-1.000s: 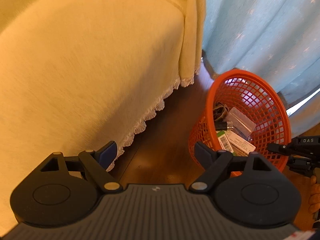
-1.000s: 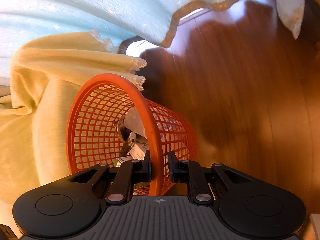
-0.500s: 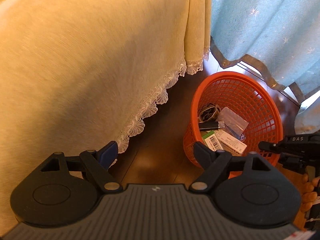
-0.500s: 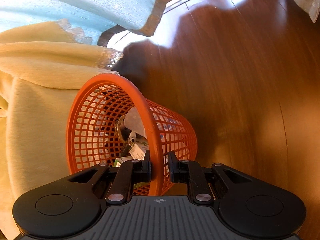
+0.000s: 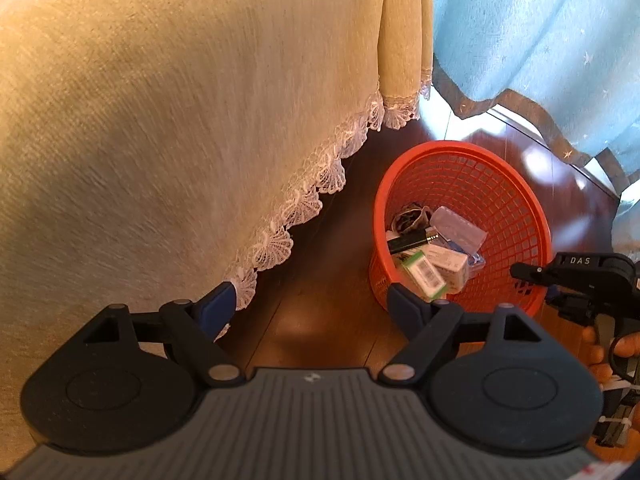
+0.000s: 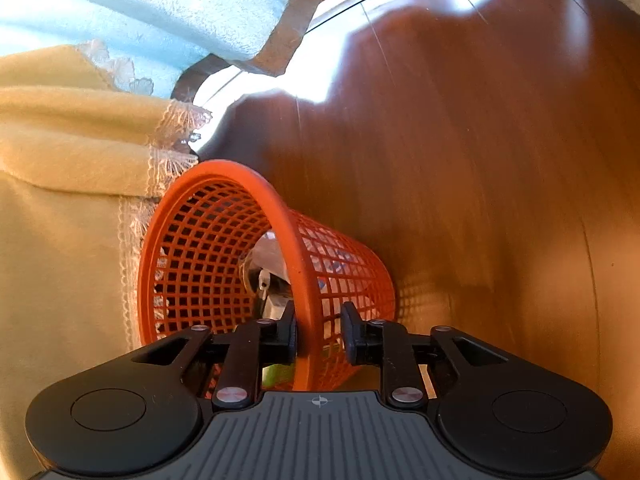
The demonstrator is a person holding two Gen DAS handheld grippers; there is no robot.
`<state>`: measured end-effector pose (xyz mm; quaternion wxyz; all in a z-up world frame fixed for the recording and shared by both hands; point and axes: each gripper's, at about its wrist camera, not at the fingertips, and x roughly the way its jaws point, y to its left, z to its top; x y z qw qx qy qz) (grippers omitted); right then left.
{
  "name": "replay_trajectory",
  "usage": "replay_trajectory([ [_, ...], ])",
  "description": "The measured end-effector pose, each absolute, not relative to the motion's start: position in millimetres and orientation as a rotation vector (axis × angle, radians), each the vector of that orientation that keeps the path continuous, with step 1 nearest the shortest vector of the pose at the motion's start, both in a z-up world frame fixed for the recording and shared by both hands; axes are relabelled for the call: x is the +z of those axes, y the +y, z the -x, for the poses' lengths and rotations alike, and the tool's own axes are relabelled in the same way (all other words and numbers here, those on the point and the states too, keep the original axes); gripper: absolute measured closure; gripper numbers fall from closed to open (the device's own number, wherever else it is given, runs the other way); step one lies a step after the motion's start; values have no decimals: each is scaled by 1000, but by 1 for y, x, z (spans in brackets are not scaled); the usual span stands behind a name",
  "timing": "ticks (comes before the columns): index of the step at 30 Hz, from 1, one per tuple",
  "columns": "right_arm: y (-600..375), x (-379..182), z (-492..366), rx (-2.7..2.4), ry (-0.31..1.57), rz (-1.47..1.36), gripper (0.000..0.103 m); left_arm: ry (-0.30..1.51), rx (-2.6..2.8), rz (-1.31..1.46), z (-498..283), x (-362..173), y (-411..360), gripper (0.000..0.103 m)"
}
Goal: Collect trash
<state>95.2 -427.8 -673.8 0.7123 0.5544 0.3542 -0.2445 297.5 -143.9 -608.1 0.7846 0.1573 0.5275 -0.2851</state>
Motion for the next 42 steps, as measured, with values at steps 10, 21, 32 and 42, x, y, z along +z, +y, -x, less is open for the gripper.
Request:
replay_trajectory([
  [10, -419, -613, -78, -597, 821, -1085, 48, 1138, -626, -351, -291, -571, -136, 23],
  [21, -387, -468, -51, -529, 783, -987, 48, 1121, -660, -354, -269, -474, -139, 23],
  [32, -339, -341, -40, -493, 917, -769, 48, 1112, -670, -337, -238, -358, -127, 21],
  [42, -276, -258, -29, -467, 952, -693, 48, 1129, -687, -339, -211, -275, -91, 20],
])
